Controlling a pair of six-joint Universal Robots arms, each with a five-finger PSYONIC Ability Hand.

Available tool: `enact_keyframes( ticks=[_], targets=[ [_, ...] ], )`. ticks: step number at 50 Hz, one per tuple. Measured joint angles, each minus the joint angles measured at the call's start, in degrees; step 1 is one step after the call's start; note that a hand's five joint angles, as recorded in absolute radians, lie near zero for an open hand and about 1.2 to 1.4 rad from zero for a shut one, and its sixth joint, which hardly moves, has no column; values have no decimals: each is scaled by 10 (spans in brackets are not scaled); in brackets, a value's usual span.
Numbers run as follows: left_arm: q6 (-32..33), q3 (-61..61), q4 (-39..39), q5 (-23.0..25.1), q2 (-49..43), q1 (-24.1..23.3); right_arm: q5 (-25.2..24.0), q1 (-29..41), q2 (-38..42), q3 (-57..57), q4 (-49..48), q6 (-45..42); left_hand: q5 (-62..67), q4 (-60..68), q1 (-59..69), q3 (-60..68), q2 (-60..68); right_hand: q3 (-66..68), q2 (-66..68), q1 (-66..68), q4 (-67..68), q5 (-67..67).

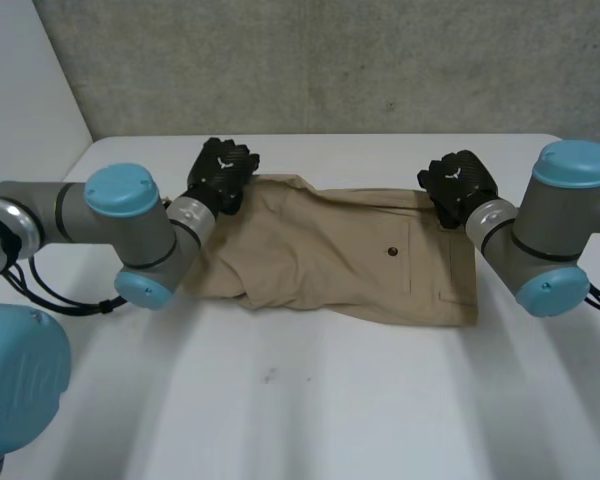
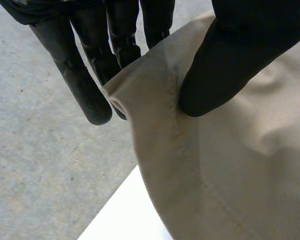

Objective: Fold the shorts.

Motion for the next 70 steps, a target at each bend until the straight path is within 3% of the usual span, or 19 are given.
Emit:
enact_keyframes(
  ticks=[2, 4, 6, 8, 9, 15, 20, 27, 33, 44, 50, 53, 59, 62, 70],
  targets=[
    [0, 3, 1, 2, -7, 0, 6, 1, 13, -12, 0, -12, -82, -108, -100, -105, -108, -98, -109, -79, -101, -87],
    [0, 3, 2, 3, -9, 0, 8, 2, 16, -17, 1, -17, -133, -161, -158, -158, -162, -120, -119, -89, -112, -97],
    [0, 0, 7, 3, -9, 0, 17, 3, 24, -30, 2, -27, -433, -463, -475, -454, -461, -429, -441, -376, -432, -415],
    [0, -2, 10, 3, -7, 0, 19, 3, 24, -32, 2, -28, -456, -489, -503, -486, -493, -429, -441, -376, -432, -415],
    [0, -7, 15, 2, 1, -1, 27, 4, 22, -37, 1, -26, -519, -557, -535, -550, -555, -537, -532, -428, -534, -518],
    [-3, -36, 34, -2, 48, -1, 38, 4, -16, -35, -2, 4, -522, -563, -535, -558, -566, -543, -537, -429, -537, -520],
    [-8, -95, 54, -6, 120, -2, 40, -1, -94, 14, 3, 69, -522, -563, -535, -558, -566, -543, -537, -429, -537, -520],
    [-24, -211, 57, -9, 210, -4, 34, -5, -202, 147, 62, 134, -522, -563, -535, -558, -566, -543, -537, -429, -537, -520],
    [-30, -273, 50, -9, 235, -5, 17, -10, -234, 227, 111, 166, -522, -563, -535, -558, -566, -542, -536, -428, -562, -541],
    [-45, -300, 22, -10, 228, -5, -44, -32, -234, 347, 48, 211, -522, -563, -535, -558, -566, -377, -373, -298, -379, -383],
    [-57, -302, 18, -10, 229, -4, -45, -37, -214, 358, 13, 206, -522, -563, -535, -558, -566, -321, -316, -250, -325, -330],
    [-60, -302, 17, -10, 231, -4, -43, -39, -199, 355, 4, 202, -522, -563, -535, -558, -566, -209, -200, -153, -213, -218],
    [-61, -304, 17, -10, 233, -4, -41, -47, -185, 350, -2, 197, -522, -563, -535, -558, -566, -143, -144, -108, -146, -157],
    [-60, -308, 17, -10, 233, -4, -40, -58, -178, 348, -2, 189, -522, -563, -535, -558, -566, -33, -27, -45, -34, -56],
    [-60, -317, 17, -10, 241, -3, -27, -93, -183, 350, 0, 158, -522, -563, -535, -558, -566, 12, -2, -27, 14, -20]
  ],
)
